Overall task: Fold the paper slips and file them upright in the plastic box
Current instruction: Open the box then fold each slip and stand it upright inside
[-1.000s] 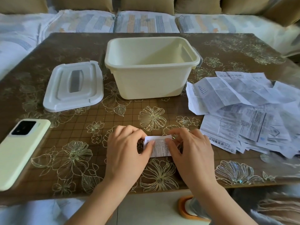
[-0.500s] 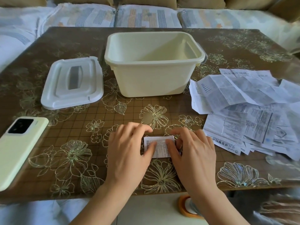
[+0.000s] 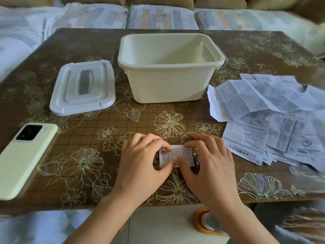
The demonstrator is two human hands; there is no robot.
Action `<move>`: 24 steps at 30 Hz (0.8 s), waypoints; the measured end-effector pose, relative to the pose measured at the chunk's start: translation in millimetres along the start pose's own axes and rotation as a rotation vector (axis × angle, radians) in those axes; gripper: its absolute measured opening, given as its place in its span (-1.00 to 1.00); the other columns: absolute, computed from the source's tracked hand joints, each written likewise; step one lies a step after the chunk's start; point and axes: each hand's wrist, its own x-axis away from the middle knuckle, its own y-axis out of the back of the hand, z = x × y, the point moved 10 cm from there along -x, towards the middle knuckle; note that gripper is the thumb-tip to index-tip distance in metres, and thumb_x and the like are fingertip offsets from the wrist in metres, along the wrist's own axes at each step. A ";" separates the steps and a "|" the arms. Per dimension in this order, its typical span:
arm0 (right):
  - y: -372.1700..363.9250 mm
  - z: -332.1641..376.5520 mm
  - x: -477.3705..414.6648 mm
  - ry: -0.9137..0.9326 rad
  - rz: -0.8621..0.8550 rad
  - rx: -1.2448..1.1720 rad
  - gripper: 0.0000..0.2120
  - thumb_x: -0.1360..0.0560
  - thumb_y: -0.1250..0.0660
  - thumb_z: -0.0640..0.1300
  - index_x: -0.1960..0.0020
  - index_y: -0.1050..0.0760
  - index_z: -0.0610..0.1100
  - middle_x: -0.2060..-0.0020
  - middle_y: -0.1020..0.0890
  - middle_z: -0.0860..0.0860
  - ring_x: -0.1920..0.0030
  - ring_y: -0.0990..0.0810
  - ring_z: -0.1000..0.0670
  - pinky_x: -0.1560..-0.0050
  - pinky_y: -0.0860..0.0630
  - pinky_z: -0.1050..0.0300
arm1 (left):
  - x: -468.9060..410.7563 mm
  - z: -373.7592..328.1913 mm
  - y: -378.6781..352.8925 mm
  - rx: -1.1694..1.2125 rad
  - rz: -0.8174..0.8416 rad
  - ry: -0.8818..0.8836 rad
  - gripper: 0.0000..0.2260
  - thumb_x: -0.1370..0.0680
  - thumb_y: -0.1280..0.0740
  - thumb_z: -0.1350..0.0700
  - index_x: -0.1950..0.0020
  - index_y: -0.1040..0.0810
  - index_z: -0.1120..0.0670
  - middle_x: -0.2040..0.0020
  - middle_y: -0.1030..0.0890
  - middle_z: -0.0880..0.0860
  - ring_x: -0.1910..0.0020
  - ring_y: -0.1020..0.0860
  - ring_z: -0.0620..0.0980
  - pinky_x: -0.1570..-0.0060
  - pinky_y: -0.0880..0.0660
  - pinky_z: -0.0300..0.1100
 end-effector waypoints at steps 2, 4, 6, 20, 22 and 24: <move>-1.9 2.6 3.6 -0.006 0.031 -0.001 -0.61 -0.42 -0.21 0.21 -0.12 -0.52 0.02 -0.19 -0.50 0.07 -0.29 -0.38 -0.04 -0.28 -0.32 0.01 | -0.7 -0.9 -3.7 -0.014 0.016 0.015 -0.73 -0.39 -0.24 -0.23 0.02 -0.56 -0.14 0.01 -0.51 -0.23 -0.06 -0.41 -0.12 -0.08 -0.28 -0.15; -4.4 4.1 5.1 -0.006 0.065 0.004 -0.57 -0.42 -0.17 0.22 -0.16 -0.49 0.00 -0.23 -0.48 0.05 -0.33 -0.35 -0.05 -0.34 -0.29 -0.03 | -1.9 -0.5 -7.5 -0.015 0.042 0.012 -0.73 -0.38 -0.23 -0.21 0.01 -0.53 -0.15 0.00 -0.49 -0.23 -0.08 -0.39 -0.12 -0.10 -0.22 -0.18; -5.7 3.7 5.8 -0.001 0.087 0.000 -0.58 -0.42 -0.16 0.17 -0.18 -0.47 -0.01 -0.26 -0.46 0.03 -0.35 -0.34 -0.06 -0.37 -0.25 -0.03 | -2.0 -0.3 -10.0 -0.014 0.073 -0.009 -0.73 -0.39 -0.22 -0.20 -0.01 -0.51 -0.16 -0.01 -0.47 -0.24 -0.10 -0.37 -0.14 -0.11 -0.17 -0.21; -8.3 -1.6 5.2 0.069 0.153 -0.052 -0.57 -0.46 0.01 -0.04 -0.24 -0.45 0.01 -0.32 -0.43 0.02 -0.40 -0.27 -0.06 -0.38 -0.23 -0.03 | -1.6 8.8 -10.1 0.084 0.135 0.035 -0.79 -0.37 -0.26 -0.03 0.03 -0.56 -0.20 -0.04 -0.47 -0.28 -0.16 -0.32 -0.18 -0.15 -0.05 -0.24; -7.1 -1.4 3.6 0.048 0.138 -0.062 -0.63 -0.50 -0.03 -0.01 -0.22 -0.47 0.01 -0.30 -0.44 0.04 -0.38 -0.29 -0.04 -0.36 -0.25 -0.01 | -0.8 8.1 -10.8 0.046 0.093 0.055 -0.82 -0.37 -0.27 -0.04 0.06 -0.54 -0.19 -0.01 -0.48 -0.26 -0.14 -0.34 -0.15 -0.12 -0.06 -0.23; -7.5 -0.7 5.0 0.047 0.127 -0.048 -0.68 -0.53 -0.11 0.03 -0.21 -0.46 0.02 -0.30 -0.45 0.04 -0.38 -0.30 -0.05 -0.37 -0.27 -0.03 | 0.9 6.8 -11.2 0.041 0.082 0.051 -0.80 -0.37 -0.23 -0.05 0.05 -0.53 -0.19 -0.01 -0.47 -0.25 -0.13 -0.34 -0.15 -0.13 -0.06 -0.23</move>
